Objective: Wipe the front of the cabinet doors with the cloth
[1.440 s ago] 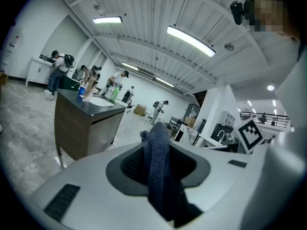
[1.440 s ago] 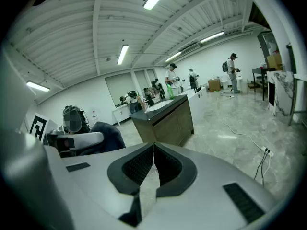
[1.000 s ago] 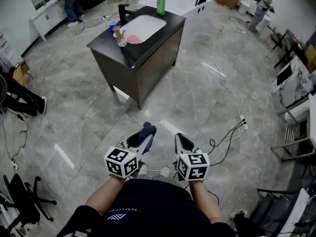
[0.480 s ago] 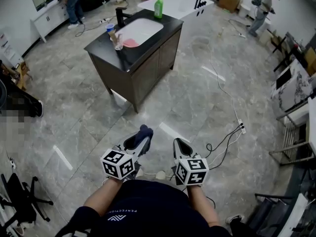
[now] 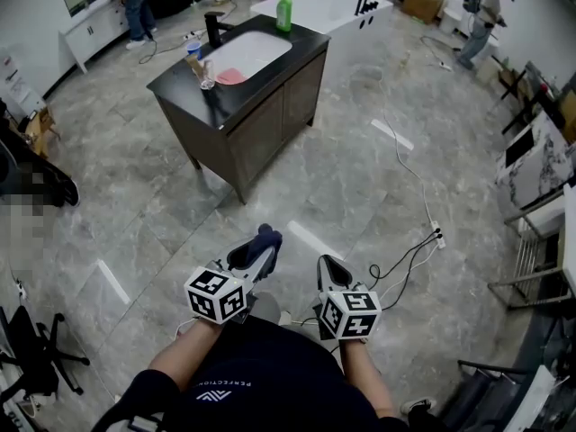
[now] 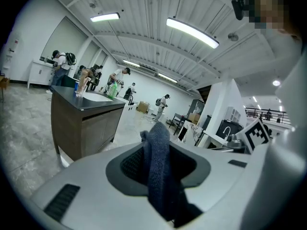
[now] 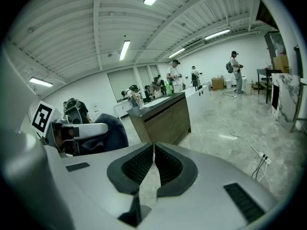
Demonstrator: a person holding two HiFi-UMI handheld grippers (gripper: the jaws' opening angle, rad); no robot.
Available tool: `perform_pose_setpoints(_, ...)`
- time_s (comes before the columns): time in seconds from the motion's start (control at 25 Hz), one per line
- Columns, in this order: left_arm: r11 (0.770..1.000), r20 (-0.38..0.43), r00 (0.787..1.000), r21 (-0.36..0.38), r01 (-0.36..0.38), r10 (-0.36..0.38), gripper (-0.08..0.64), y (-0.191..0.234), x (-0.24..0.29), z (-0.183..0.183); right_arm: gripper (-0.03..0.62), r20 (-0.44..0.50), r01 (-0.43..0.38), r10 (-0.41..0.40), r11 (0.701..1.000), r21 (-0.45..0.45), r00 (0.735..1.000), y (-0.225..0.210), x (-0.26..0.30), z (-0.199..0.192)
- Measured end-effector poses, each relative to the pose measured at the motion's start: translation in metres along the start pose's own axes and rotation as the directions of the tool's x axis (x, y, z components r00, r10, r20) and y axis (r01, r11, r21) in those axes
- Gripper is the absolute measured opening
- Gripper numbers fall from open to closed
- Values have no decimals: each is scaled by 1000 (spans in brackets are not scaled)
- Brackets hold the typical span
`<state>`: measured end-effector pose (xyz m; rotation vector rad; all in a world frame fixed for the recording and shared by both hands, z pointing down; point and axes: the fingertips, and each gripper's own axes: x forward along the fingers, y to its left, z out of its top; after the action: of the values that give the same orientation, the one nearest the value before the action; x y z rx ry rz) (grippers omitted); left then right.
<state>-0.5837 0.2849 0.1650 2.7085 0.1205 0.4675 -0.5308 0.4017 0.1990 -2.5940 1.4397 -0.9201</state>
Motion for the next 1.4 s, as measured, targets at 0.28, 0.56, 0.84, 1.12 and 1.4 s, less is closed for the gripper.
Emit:
perform_pose_setpoints(0.28, 1000, -51, 998, 19, 23, -22, 123, -7, 32, -3, 38, -6, 23, -23, 999, 41, 1000, -27, 10, 2)
perform_pose_setpoints(0.56, 999, -63, 997, 31, 45, -43, 123, 2, 84, 3, 38, -35, 50, -49, 998, 27, 998, -62, 40, 18)
perform_pose_setpoints(0.84, 998, -97, 994, 8, 59, -58, 123, 8, 153, 13, 38, -54, 67, -67, 998, 5, 996, -113, 68, 52)
perform_pose_setpoints(1.12, 997, -94, 993, -50, 60, -65, 123, 30, 213, 32, 38, -102, 43, -46, 999, -29, 994, -152, 118, 86)
perform_pose_setpoints(1.4, 997, -65, 997, -78, 27, -32, 123, 56, 242, 51, 38, -114, 19, -26, 998, -64, 993, -175, 162, 121)
